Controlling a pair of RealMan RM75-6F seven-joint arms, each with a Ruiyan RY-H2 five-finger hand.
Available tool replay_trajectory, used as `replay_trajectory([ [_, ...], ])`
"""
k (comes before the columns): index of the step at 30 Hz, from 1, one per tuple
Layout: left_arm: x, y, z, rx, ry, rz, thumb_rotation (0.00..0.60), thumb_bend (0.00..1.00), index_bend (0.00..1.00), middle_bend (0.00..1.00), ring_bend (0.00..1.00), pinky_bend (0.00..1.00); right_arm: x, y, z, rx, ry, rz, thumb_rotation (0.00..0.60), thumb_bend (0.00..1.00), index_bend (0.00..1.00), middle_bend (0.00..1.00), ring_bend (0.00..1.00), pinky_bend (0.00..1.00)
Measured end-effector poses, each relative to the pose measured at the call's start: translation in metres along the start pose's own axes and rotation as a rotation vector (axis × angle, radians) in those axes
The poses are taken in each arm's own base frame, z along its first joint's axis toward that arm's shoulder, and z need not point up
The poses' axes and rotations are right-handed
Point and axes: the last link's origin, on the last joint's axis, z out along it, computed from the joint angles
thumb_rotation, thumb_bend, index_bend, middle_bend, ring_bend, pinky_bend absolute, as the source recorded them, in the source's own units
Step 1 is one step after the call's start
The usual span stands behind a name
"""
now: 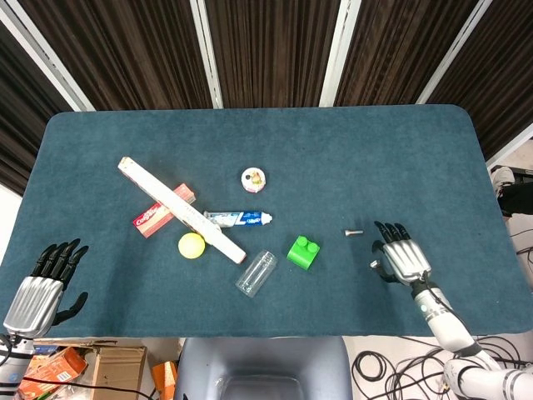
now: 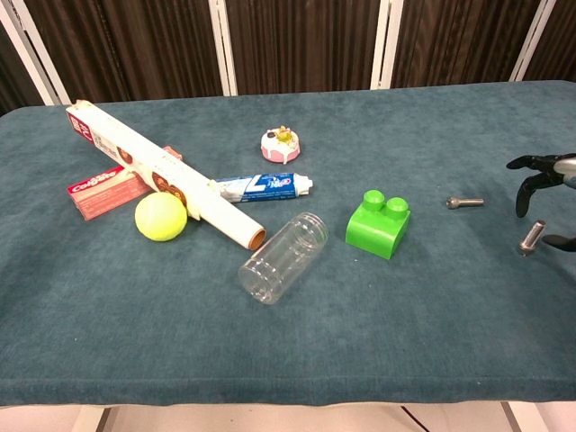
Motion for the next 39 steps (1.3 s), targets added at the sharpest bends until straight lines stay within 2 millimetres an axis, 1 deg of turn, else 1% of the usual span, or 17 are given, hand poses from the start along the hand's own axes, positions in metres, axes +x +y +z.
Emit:
replay_trajectory([
  [4, 0.0, 0.0, 0.0, 0.002, -0.002, -0.001, 0.6, 0.34, 0.0, 0.0, 0.0, 0.07, 0.009, 0.007, -0.002, -0.022, 0.026, 0.006, 0.6, 0.31, 0.36, 0.0, 0.0, 0.0],
  [8, -0.001, -0.001, 0.001, 0.004, -0.004, -0.001, 0.6, 0.35, 0.0, 0.0, 0.0, 0.06, 0.024, 0.015, 0.004, -0.056, 0.058, 0.041, 0.6, 0.31, 0.38, 0.0, 0.0, 0.0],
  [11, -0.002, -0.001, 0.002, 0.006, -0.009, 0.0, 0.6, 0.35, 0.0, 0.0, 0.0, 0.06, 0.038, 0.017, 0.014, -0.076, 0.083, 0.067, 0.6, 0.31, 0.4, 0.0, 0.0, 0.0],
  [13, -0.003, 0.0, 0.004, 0.005, -0.015, 0.003, 0.6, 0.35, 0.0, 0.0, 0.0, 0.06, 0.047, 0.016, 0.024, -0.083, 0.095, 0.073, 0.6, 0.31, 0.42, 0.0, 0.0, 0.0],
  [16, -0.004, 0.0, 0.006, 0.005, -0.022, 0.007, 0.6, 0.35, 0.0, 0.0, 0.0, 0.07, 0.052, 0.008, 0.042, -0.079, 0.083, 0.066, 0.6, 0.31, 0.43, 0.0, 0.0, 0.0],
  [19, -0.005, -0.001, 0.007, 0.013, -0.022, 0.006, 0.6, 0.35, 0.0, 0.0, 0.0, 0.07, 0.05, -0.003, 0.057, -0.072, 0.061, 0.041, 0.6, 0.31, 0.43, 0.0, 0.0, 0.0],
  [24, -0.005, -0.002, 0.009, 0.016, -0.025, 0.004, 0.6, 0.35, 0.0, 0.0, 0.0, 0.06, 0.037, -0.015, 0.076, -0.077, 0.021, 0.012, 0.6, 0.31, 0.45, 0.0, 0.0, 0.0],
  [30, -0.004, -0.003, 0.008, 0.015, -0.022, -0.002, 0.6, 0.35, 0.0, 0.0, 0.0, 0.06, 0.024, -0.019, 0.087, -0.093, -0.007, 0.006, 0.6, 0.31, 0.46, 0.0, 0.0, 0.0],
  [39, -0.003, -0.003, 0.008, 0.014, -0.02, -0.003, 0.6, 0.35, 0.0, 0.0, 0.0, 0.07, 0.015, -0.021, 0.096, -0.095, -0.025, 0.018, 0.6, 0.31, 0.49, 0.0, 0.0, 0.0],
])
